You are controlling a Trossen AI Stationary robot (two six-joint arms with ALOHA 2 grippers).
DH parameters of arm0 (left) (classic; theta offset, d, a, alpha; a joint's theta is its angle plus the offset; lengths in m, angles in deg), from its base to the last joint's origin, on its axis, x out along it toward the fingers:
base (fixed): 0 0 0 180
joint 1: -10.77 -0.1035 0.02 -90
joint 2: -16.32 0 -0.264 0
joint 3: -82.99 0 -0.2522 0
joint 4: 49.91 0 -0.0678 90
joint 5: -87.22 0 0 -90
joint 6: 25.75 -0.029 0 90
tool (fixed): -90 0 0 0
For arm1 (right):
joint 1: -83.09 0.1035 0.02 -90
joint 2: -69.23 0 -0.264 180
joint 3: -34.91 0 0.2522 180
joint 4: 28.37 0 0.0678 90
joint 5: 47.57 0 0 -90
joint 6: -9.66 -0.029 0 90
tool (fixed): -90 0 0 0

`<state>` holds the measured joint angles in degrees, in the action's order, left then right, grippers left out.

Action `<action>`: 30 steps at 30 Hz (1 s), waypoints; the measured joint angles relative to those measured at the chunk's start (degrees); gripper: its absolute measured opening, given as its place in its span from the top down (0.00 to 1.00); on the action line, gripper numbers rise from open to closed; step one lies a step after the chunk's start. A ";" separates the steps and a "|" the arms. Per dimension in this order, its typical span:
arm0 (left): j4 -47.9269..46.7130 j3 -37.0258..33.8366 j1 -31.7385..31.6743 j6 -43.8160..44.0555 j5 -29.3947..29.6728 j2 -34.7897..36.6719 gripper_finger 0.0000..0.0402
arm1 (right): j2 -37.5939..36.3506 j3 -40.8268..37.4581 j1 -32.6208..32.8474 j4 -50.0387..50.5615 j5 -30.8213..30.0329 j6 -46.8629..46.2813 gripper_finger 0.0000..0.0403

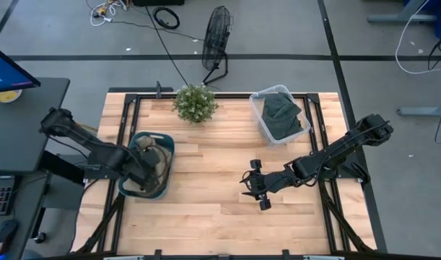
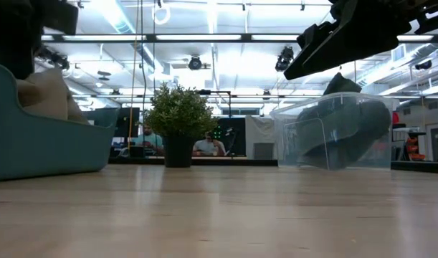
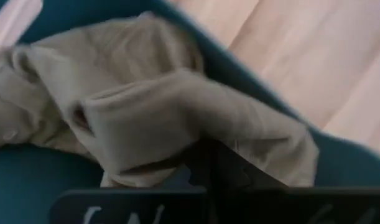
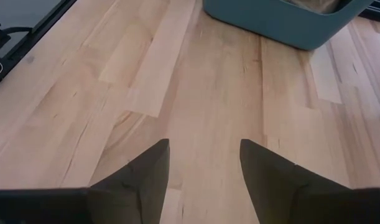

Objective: Pick & Place hat
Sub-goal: Put the brown cap into the blue bin, then return to Home Position

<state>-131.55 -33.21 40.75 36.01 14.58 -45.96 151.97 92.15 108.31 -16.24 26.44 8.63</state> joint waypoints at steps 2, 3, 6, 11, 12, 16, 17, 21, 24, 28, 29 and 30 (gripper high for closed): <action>-0.13 -1.17 -0.05 0.43 -0.59 -0.03 0.99 | 0.00 0.00 0.00 0.00 0.00 0.00 0.50; 0.02 -1.16 -0.04 0.16 -0.65 -0.03 0.99 | 0.00 0.00 0.00 -0.01 -0.02 0.01 0.50; -0.37 0.85 0.16 -1.26 1.08 0.00 0.99 | -0.07 0.00 0.00 -0.01 -0.01 0.02 0.50; 0.63 7.59 0.16 -4.88 11.57 0.02 0.99 | -4.52 0.00 0.32 0.13 -1.08 0.01 0.50; 0.94 8.97 0.17 -6.44 14.43 0.02 0.99 | -6.27 0.00 0.33 0.29 -1.85 -0.16 0.50; 0.01 13.85 0.15 -12.66 24.73 0.05 0.98 | -15.92 0.00 0.33 4.03 -6.74 -1.31 0.50; -0.81 14.95 0.15 -14.31 26.25 0.13 0.98 | -18.64 0.00 0.31 6.08 -7.65 -1.03 0.51; -4.15 17.19 0.24 -17.50 28.88 2.18 0.99 | -29.72 0.00 0.31 15.20 -10.26 -2.50 0.53; -5.51 16.00 1.38 -17.50 31.05 6.22 0.99 | -36.53 0.00 0.28 20.83 -13.69 -2.80 0.55; -4.26 10.68 4.87 -15.70 34.83 14.92 0.99 | -43.52 -0.01 0.26 23.35 -16.81 -2.80 0.56; -2.84 8.60 5.63 -14.49 35.46 17.56 0.99 | -44.97 -0.36 0.26 22.98 -16.81 -2.73 0.56; -0.64 6.25 6.24 -13.78 35.93 20.11 0.99 | -46.32 -1.21 0.28 22.18 -16.74 -2.33 0.56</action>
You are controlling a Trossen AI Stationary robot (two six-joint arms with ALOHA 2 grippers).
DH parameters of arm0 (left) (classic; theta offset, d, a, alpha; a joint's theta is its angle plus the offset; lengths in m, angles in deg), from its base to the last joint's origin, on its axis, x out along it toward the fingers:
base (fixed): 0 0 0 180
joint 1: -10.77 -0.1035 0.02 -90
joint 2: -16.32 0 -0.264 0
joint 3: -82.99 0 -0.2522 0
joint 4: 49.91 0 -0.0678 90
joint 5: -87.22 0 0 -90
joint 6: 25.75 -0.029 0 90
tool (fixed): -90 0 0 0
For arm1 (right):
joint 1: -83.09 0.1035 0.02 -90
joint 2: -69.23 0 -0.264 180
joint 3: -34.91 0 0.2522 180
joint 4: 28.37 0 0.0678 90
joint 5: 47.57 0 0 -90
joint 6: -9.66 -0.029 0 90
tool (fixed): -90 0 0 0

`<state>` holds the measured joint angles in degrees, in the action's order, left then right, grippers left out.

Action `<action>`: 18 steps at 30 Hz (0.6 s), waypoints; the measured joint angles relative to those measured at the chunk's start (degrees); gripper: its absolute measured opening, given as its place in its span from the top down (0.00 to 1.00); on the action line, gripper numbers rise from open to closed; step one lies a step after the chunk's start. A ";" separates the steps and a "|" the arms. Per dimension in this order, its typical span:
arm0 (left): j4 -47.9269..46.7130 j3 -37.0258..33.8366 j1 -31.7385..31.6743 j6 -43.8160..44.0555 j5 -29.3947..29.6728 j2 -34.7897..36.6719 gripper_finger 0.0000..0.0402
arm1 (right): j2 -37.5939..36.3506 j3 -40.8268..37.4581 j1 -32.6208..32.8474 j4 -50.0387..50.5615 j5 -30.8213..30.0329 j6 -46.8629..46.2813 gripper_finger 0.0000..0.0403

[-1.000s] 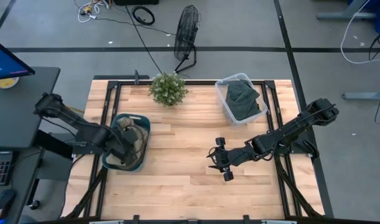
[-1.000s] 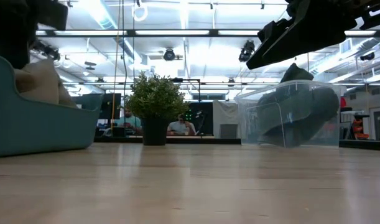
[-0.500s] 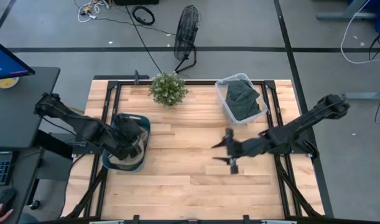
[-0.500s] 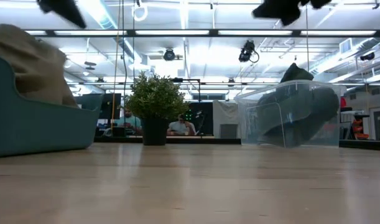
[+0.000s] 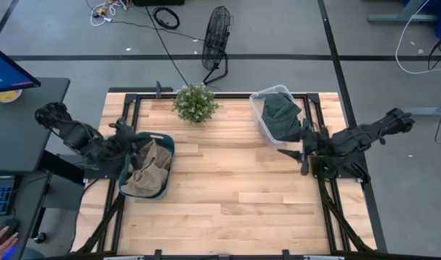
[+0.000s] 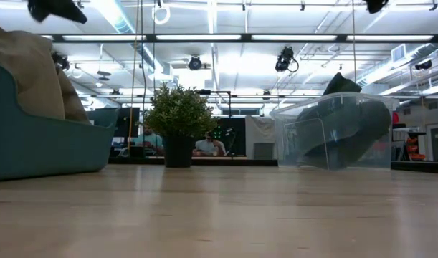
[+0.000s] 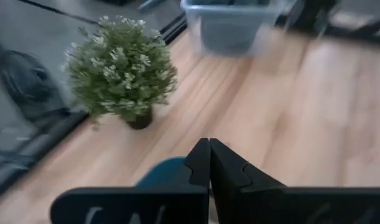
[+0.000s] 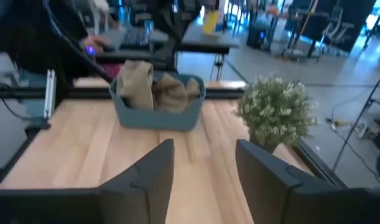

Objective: Pick & Place hat
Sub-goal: Return to Home Position

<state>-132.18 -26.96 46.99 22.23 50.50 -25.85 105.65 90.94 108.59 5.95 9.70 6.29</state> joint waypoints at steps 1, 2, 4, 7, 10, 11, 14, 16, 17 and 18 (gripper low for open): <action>2.82 -2.65 0.46 0.08 0.34 2.48 0.99 | -1.13 -1.33 0.00 -1.34 -0.01 0.63 0.56; 6.30 -5.58 0.77 -0.75 0.47 4.71 0.99 | -2.16 -3.11 0.00 -3.47 0.00 1.12 0.56; 13.19 -11.27 1.08 -4.47 0.33 8.41 0.99 | -5.24 -7.42 0.00 -7.32 0.20 1.41 0.56; 23.22 -18.62 1.06 -9.69 0.23 13.33 0.99 | -10.42 -14.06 0.00 -13.58 0.65 0.96 0.56; 34.57 -25.87 0.90 -14.70 0.52 17.33 0.99 | -15.44 -19.15 0.00 -15.50 1.82 1.21 0.56; 38.61 -28.36 0.65 -16.71 0.36 18.23 0.99 | -16.95 -20.26 0.00 -15.54 2.01 0.86 0.56; 50.21 -34.50 -0.50 -23.84 0.18 20.46 0.99 | -21.38 -22.40 0.00 -15.37 2.26 1.19 0.56; 54.04 -36.78 -1.66 -27.85 0.05 21.97 0.99 | -24.10 -22.92 0.00 -14.70 2.21 2.75 0.56; 55.58 -37.55 -2.39 -29.57 0.07 22.78 0.99 | -25.55 -23.16 -0.02 -13.97 2.16 3.19 0.56; 57.15 -38.17 -3.16 -31.64 0.03 23.68 0.99 | -26.96 -23.48 -0.04 -12.94 2.16 3.18 0.56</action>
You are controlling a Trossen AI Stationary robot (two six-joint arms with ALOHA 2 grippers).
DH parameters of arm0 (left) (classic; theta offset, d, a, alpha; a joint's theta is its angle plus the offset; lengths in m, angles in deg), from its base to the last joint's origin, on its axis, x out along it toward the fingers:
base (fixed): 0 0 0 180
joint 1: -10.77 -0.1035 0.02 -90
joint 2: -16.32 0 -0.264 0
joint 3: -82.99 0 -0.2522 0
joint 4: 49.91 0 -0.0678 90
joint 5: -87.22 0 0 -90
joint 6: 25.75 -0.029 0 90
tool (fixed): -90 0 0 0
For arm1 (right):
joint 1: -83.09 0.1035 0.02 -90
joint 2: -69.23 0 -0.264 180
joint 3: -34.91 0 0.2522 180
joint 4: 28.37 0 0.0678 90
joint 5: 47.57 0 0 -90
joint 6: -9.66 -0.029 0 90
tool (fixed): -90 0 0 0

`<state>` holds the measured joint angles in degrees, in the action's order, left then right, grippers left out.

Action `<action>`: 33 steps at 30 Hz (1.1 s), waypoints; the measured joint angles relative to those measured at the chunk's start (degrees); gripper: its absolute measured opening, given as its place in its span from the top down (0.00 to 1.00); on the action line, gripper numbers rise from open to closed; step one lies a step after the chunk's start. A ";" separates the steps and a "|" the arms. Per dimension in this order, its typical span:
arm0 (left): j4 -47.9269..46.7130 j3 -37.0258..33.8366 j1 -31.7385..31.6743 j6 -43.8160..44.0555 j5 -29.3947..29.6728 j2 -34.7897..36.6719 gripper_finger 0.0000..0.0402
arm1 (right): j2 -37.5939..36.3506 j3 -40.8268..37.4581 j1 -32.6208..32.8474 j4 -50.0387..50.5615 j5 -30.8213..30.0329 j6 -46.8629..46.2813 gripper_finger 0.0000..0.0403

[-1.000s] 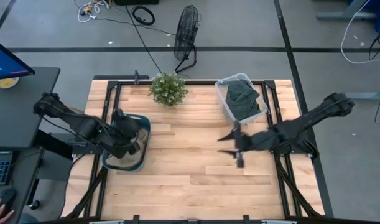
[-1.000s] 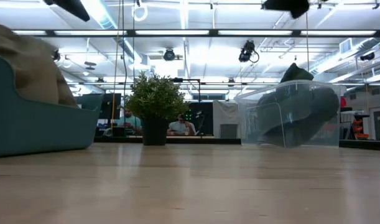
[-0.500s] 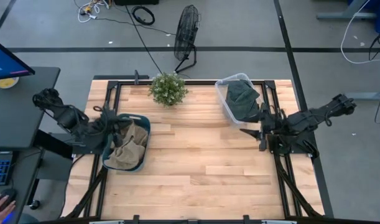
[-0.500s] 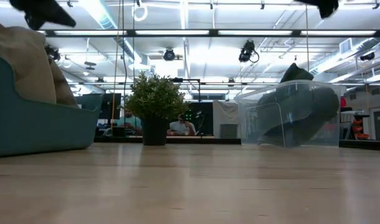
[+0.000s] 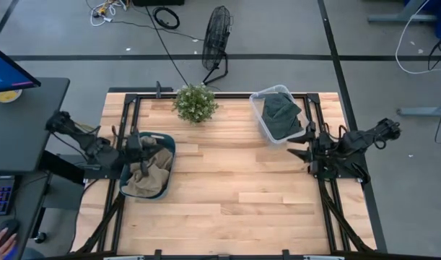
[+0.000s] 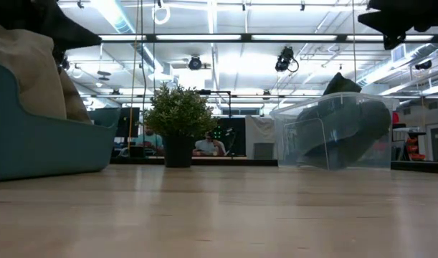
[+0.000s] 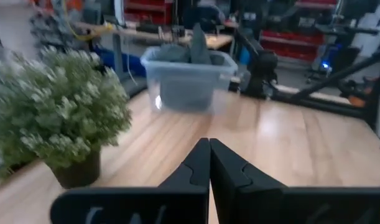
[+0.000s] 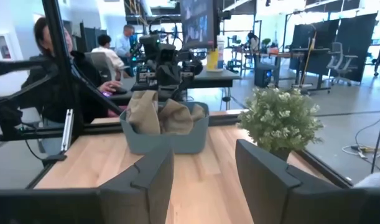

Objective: Pick & Place hat
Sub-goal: Return to Home Position

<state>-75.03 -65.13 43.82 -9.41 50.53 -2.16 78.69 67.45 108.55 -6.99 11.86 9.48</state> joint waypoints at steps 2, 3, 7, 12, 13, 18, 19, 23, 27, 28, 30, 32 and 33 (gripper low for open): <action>3.40 -1.03 -1.76 -4.27 -2.53 2.27 0.99 | -2.57 -0.56 -0.02 1.38 -0.02 -0.33 0.56; 5.06 -1.45 -2.77 -5.96 -4.68 3.39 0.99 | -3.81 -0.71 -0.02 2.41 -0.04 -0.44 0.56; 7.99 -3.58 -6.80 -8.50 -8.85 6.77 0.99 | -7.85 -1.79 -0.02 4.43 -0.04 -0.81 0.56; 8.12 -6.58 -9.49 -10.82 -11.02 10.81 0.99 | -9.45 -3.91 -0.10 5.38 -0.31 -0.83 0.56; 8.67 -7.33 -9.84 -11.24 -11.30 11.66 0.99 | -9.42 -4.41 -0.15 5.09 -0.26 -0.87 0.56; 14.15 -11.66 -11.18 -14.05 -15.53 16.52 0.99 | -9.45 -7.39 -0.20 4.57 -0.51 -2.21 0.56; 14.43 -12.41 -11.44 -14.08 -16.03 17.48 0.99 | -9.49 -8.27 -0.20 3.33 -0.52 -2.60 0.56; 14.57 -14.30 -12.40 -14.08 -16.97 18.39 0.99 | -9.46 -12.26 -0.20 0.26 -0.49 -3.98 0.56; 18.28 -16.87 -13.52 -14.75 -21.46 18.30 0.99 | -9.45 -16.41 -0.19 -6.46 -0.35 -3.77 0.56; 19.26 -17.55 -13.83 -15.62 -22.01 18.27 0.99 | -9.31 -17.00 -0.20 -9.17 -0.09 -3.36 0.56; 21.02 -17.58 -14.45 -16.69 -23.39 18.21 0.99 | -9.34 -17.85 -0.20 -11.97 1.20 -1.97 0.56; 20.72 -17.58 -15.11 -16.93 -24.67 18.21 0.99 | -9.41 -17.90 -0.19 -11.48 1.61 -1.76 0.56; 21.04 -17.58 -15.42 -16.98 -25.09 18.25 0.99 | -9.40 -17.90 -0.23 -11.52 1.64 -1.77 0.56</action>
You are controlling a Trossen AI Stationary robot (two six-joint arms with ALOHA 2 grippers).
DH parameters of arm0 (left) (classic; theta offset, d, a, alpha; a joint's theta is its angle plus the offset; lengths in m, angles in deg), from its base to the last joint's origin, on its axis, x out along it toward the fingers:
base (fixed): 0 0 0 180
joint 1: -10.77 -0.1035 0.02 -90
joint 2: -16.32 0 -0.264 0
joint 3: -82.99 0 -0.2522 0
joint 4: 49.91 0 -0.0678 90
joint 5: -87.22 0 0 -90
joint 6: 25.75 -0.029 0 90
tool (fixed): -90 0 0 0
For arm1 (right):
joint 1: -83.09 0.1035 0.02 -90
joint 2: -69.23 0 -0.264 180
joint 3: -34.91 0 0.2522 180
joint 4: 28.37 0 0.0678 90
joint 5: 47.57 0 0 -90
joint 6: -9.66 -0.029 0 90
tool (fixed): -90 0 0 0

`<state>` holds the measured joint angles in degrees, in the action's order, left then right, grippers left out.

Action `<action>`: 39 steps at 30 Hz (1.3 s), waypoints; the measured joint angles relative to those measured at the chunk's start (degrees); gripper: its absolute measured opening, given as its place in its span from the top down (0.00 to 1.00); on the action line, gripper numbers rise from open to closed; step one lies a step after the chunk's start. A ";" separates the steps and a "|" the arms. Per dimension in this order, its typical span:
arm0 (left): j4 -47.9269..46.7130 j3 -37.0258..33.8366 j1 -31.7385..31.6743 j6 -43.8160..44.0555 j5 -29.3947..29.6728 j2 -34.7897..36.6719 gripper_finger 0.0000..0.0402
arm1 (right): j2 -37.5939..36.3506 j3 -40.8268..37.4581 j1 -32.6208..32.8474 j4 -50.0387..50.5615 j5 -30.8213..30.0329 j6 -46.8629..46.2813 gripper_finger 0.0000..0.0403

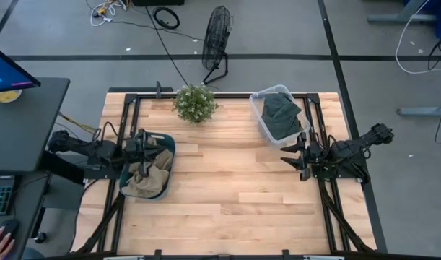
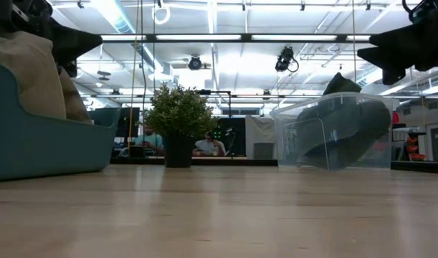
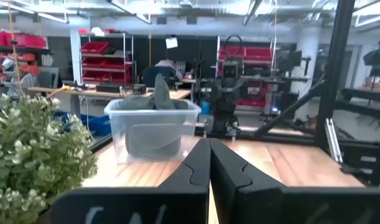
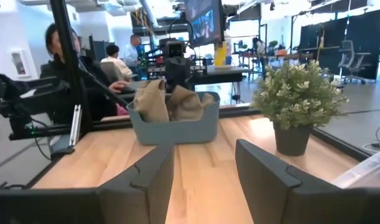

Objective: Pick & Place hat
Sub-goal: Return to Home Position

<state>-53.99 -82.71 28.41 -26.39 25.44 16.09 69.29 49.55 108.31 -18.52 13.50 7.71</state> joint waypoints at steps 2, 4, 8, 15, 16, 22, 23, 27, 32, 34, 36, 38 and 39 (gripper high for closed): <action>0.43 -0.01 -0.52 -0.02 -0.25 0.01 0.99 | -0.02 0.00 -0.01 -0.11 -0.08 0.06 0.56; -0.65 -0.02 -0.85 -0.36 -0.25 -0.11 0.99 | 0.00 0.00 -0.01 0.00 -0.10 0.84 0.56; -3.91 -0.02 -1.10 -1.47 -0.25 -0.11 0.99 | 0.00 0.00 -0.01 0.01 -0.09 0.93 0.56; -4.93 -0.04 -1.10 -0.01 -0.32 -0.11 0.96 | 0.02 0.00 -0.01 0.01 -0.09 -0.36 0.56; -4.95 -0.07 -1.10 0.00 -0.32 -0.11 0.95 | 0.02 0.00 -0.01 0.01 -0.11 -0.29 0.56; -4.97 -0.07 -1.08 -0.02 -0.30 -0.11 0.94 | 0.02 0.00 -0.01 0.03 -0.11 -0.47 0.56; -4.99 -0.07 -1.08 -0.02 -0.30 -0.11 0.95 | 0.02 0.00 -0.01 0.02 -0.11 -0.52 0.56; -5.01 -0.07 -1.08 -0.02 -0.30 -0.11 0.95 | 0.02 0.00 -0.01 0.03 -0.11 -0.59 0.56; -5.05 -0.09 -1.08 0.00 -0.30 -0.11 0.95 | 0.02 0.00 -0.01 0.03 -0.11 -0.57 0.56; -5.06 -0.09 -1.08 -0.02 -0.30 -0.11 0.95 | 0.02 0.00 -0.01 0.03 -0.11 -0.57 0.56; -5.06 -0.09 -1.08 0.00 -0.30 -0.11 0.95 | 0.02 0.00 -0.01 0.03 -0.12 -0.57 0.56; -5.08 -0.11 -1.08 0.00 -0.30 -0.11 0.95 | 0.02 0.01 -0.01 0.03 -0.11 -0.57 0.56; -5.08 -0.11 -1.08 0.00 -0.30 -0.11 0.95 | 0.02 0.02 -0.01 0.03 -0.11 -0.57 0.56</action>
<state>-59.07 -82.82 27.33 -26.39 25.14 15.98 69.31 49.57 108.31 -18.49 13.39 7.14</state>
